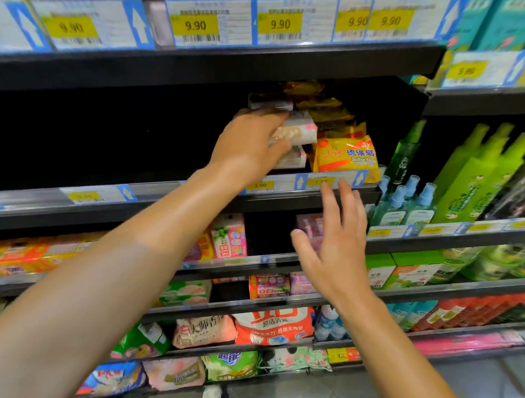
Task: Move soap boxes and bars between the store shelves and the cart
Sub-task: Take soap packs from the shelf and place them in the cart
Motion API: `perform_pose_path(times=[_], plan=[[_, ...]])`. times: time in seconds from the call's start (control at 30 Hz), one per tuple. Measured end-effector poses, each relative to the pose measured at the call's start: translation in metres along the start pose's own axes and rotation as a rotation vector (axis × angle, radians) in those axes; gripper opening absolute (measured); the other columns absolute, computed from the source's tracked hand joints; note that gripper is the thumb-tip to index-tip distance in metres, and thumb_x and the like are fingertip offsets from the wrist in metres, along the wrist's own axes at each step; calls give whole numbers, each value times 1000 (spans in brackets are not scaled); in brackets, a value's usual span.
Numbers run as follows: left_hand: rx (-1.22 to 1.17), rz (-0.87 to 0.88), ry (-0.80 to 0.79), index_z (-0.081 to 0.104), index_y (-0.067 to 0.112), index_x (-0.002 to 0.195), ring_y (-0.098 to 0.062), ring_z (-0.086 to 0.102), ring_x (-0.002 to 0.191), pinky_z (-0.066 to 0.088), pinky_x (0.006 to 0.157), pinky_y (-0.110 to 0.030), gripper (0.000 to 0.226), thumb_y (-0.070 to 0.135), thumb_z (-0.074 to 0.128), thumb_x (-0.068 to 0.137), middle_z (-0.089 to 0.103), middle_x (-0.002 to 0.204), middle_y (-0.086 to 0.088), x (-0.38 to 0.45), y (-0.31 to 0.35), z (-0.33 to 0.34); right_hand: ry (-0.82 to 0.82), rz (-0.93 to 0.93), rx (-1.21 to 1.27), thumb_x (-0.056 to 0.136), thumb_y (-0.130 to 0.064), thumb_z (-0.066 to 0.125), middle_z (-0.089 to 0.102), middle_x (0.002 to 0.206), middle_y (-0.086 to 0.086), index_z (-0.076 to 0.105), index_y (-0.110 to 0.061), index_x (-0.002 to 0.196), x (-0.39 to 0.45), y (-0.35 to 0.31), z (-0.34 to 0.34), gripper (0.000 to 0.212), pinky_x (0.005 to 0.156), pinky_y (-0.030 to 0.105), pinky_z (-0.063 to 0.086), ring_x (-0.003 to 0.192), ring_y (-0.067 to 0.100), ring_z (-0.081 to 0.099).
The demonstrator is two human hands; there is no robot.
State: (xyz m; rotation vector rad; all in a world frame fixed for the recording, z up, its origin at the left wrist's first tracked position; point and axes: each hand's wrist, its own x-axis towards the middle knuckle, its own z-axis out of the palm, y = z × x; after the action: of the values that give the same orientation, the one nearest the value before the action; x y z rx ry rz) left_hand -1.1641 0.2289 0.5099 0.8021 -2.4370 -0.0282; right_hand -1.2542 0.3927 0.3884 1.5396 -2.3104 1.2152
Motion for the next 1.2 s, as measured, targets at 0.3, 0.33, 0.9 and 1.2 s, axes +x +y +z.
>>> perform_pose_path(times=[0.3, 0.33, 0.9, 1.2], plan=[[60, -55, -158, 43, 26, 147, -27, 47, 132, 42, 105, -39, 55, 41, 56, 96, 52, 145, -3, 14, -13, 17, -72, 21, -24, 89, -50, 53, -4, 165, -5, 13, -28, 158, -3, 8, 6, 82, 123, 48, 11, 152, 22, -3], [64, -62, -163, 43, 27, 147, -28, 47, 132, 42, 106, -40, 56, 42, 57, 96, 52, 145, -2, 15, -14, 18, -74, 23, -22, 90, -49, 55, -4, 164, -6, 12, -28, 158, -2, 8, 6, 83, 123, 48, 12, 152, 21, -4], [-41, -123, -106, 43, 27, 147, -24, 44, 134, 36, 111, -36, 52, 39, 52, 97, 51, 146, -1, -2, -12, 2, -69, 40, 3, 90, -46, 61, -2, 164, -6, 16, -29, 157, -4, 4, 8, 82, 121, 49, 18, 151, 21, 0], [-77, -168, 86, 51, 18, 142, -25, 34, 138, 25, 117, -41, 63, 50, 45, 88, 47, 148, -4, -135, -11, -11, -176, -95, 31, 89, -48, 56, 3, 165, -2, 19, -28, 157, -35, -28, 31, 80, 121, 44, 10, 151, 25, 3]])
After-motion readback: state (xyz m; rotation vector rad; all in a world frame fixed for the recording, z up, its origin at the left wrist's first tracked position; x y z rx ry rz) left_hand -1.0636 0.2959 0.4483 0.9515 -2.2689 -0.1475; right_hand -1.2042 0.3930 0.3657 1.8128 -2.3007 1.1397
